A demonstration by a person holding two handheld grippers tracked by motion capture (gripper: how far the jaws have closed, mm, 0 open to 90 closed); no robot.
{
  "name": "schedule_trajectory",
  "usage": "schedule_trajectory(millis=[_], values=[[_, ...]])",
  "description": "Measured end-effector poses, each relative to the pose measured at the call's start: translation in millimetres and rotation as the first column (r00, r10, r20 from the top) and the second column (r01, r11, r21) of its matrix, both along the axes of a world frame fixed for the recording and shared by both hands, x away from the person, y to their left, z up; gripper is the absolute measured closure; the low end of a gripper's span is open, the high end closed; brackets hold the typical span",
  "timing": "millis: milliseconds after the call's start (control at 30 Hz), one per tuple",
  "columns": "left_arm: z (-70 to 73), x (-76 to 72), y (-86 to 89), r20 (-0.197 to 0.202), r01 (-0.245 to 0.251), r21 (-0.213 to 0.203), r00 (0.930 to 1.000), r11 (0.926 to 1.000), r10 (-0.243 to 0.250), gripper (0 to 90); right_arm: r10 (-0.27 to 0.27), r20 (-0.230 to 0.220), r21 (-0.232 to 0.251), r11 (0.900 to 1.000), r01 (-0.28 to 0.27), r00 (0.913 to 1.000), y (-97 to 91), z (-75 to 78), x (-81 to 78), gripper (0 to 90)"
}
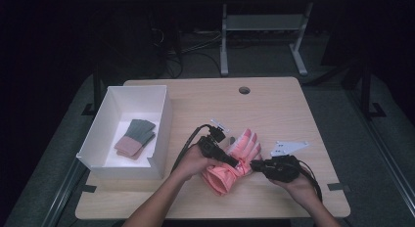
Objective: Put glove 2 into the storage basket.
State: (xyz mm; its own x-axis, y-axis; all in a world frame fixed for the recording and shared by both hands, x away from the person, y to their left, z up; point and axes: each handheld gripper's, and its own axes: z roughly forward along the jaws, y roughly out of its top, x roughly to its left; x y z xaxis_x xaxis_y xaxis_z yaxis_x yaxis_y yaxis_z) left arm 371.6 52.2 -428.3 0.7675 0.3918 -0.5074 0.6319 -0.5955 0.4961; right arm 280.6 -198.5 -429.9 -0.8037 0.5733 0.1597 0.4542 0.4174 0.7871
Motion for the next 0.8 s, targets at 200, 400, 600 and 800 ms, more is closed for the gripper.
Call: schedule_trajectory(millis=[200,400,600,800], values=[[24.8,0.5,13.8,0.018,-0.039,-0.022,0.9991,0.9990,0.040,61.1,-0.073,0.010,0.000,0.9974,0.073,0.9973,-15.2,0.1,-0.1,50.0],[54.3,0.0,24.3,0.060,-0.077,-0.002,0.9953,0.9971,0.077,60.7,-0.121,0.023,-0.002,0.9926,0.121,0.9924,-19.2,-1.0,4.6,30.0],[91.1,4.1,45.8,0.091,-0.104,-0.006,0.9904,0.9945,0.104,60.6,-0.156,0.020,-0.021,0.9875,0.156,0.9876,-16.1,-5.3,7.0,11.5],[125.6,8.4,72.1,0.129,-0.152,-0.007,0.9800,0.9884,0.151,60.5,-0.155,0.010,-0.027,0.9874,0.156,0.9878,-15.6,-8.1,8.3,8.4]])
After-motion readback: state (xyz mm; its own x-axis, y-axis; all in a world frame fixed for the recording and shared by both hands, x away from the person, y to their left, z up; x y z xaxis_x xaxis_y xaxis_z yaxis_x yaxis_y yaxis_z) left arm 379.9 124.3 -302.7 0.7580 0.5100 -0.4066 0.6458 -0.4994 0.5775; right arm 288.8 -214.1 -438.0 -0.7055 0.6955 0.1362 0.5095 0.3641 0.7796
